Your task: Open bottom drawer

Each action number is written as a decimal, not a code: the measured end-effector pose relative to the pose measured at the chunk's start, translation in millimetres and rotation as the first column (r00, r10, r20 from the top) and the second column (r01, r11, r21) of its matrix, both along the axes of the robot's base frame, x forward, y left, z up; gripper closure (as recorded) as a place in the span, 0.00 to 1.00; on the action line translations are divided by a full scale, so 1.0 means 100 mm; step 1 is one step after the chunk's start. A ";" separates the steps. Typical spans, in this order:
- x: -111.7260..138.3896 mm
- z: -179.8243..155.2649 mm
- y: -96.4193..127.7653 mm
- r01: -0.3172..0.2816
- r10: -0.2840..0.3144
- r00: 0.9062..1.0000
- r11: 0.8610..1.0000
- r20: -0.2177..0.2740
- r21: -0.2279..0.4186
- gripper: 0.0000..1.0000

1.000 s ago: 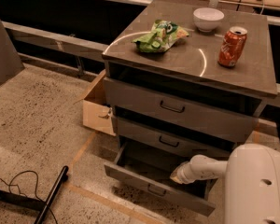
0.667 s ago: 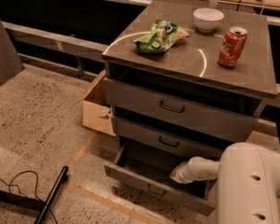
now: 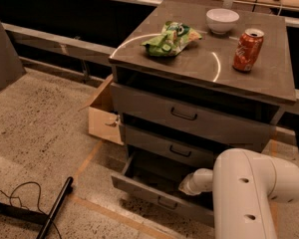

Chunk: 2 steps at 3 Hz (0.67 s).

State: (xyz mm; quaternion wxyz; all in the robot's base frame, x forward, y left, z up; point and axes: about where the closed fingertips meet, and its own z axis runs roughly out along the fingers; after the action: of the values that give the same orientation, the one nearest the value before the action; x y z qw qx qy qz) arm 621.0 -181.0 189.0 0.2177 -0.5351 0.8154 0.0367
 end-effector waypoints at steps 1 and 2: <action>0.05 -0.14 0.03 -0.057 0.057 0.998 0.997 0.004 -0.046 1.00; 0.04 -0.27 0.05 -0.095 0.095 0.995 0.993 -0.007 -0.070 1.00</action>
Offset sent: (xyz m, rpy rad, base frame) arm 0.0068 0.0053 -0.0404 -0.1012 0.0115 0.1386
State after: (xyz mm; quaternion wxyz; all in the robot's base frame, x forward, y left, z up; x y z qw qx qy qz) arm 625.2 -175.9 162.0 0.1951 -0.5807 0.7902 0.0193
